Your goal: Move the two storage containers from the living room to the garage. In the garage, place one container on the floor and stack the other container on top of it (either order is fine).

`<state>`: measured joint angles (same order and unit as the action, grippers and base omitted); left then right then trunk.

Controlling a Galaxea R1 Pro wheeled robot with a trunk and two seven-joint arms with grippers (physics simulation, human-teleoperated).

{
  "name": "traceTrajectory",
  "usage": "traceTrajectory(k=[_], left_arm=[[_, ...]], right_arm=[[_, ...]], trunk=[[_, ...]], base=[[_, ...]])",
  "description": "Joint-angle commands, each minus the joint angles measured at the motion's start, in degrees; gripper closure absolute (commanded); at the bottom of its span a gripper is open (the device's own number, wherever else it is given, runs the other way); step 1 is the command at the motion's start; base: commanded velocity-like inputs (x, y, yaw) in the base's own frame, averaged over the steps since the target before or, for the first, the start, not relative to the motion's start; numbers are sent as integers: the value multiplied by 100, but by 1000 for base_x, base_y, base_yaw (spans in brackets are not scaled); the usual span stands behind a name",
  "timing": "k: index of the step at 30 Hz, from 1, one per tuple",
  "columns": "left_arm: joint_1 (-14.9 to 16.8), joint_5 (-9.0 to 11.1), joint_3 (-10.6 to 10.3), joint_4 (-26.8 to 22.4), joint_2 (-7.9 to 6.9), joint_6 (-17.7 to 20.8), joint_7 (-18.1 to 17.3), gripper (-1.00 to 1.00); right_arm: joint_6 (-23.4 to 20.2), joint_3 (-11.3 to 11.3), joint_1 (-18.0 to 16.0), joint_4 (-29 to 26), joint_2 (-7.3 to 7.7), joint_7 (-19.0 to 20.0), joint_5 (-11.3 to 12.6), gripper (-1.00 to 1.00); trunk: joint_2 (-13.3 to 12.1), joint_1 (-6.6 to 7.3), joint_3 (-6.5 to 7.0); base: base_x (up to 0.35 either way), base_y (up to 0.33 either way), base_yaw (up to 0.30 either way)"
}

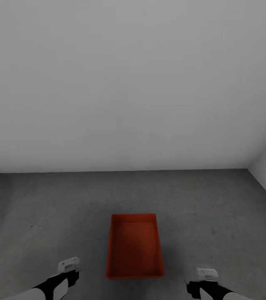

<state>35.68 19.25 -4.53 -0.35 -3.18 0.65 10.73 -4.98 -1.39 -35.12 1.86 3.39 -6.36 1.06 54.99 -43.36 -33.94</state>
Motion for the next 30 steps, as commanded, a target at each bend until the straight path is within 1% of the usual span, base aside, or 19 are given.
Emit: traceTrajectory(k=[1,2,3,4,6,9,11,13,15,18,22,24,26,30], left_arm=[[-13,80,-48,15,-23,6,16,-100],[-24,95,-48,27,-47,-3,12,-100],[-26,94,-48,29,-50,-7,11,-100],[-31,88,-48,31,-49,-12,10,-100],[-67,95,-48,33,-48,-14,9,-100],[-209,102,-48,34,-47,-15,8,-100],[-445,97,-48,35,-38,-19,8,-100],[-619,105,-48,35,-25,-10,8,-100],[-693,111,-48,36,-21,-3,8,-100],[-755,115,-48,36,-9,4,11,-100],[-804,121,-42,40,70,52,57,-100],[-878,122,-40,40,83,38,64,-100],[-1114,116,-39,40,98,6,30,-100],[-1182,115,-39,41,108,5,13,-100]], right_arm=[[-10,-8,219,8,47,-14,6,-100],[9,-5,616,7,92,-14,3,-100],[16,-4,727,7,94,-14,1,-100],[26,-2,940,7,91,-14,-11,-100],[99,1,1251,7,86,-11,-40,-100],[281,3,1398,7,71,-8,-49,-100],[512,5,1495,7,59,-7,-50,-100],[682,6,1688,7,48,-6,-50,-100],[745,5,1822,7,47,-7,-44,-100],[772,1,1912,7,47,-8,-34,-100],[757,5,1961,7,39,-6,-32,-100],[742,6,1968,7,39,-6,-34,-100],[722,7,1973,7,39,-6,-34,-100],[722,7,1974,7,39,-1,-35,-100]], trunk=[[-38,22,15],[-78,44,33],[-118,66,51],[-159,88,68],[-159,88,68],[-159,88,68],[-159,88,68],[-159,88,68],[-159,88,68],[-159,88,68],[-159,88,68],[-159,88,68],[-159,88,68],[-159,88,68]], base=[[0,0,0],[0,0,0],[0,0,0],[0,0,0],[0,0,0],[0,0,0],[0,0,0],[0,0,0],[0,0,0],[0,0,0],[0,0,0],[0,0,0],[0,0,0],[0,0,0]])
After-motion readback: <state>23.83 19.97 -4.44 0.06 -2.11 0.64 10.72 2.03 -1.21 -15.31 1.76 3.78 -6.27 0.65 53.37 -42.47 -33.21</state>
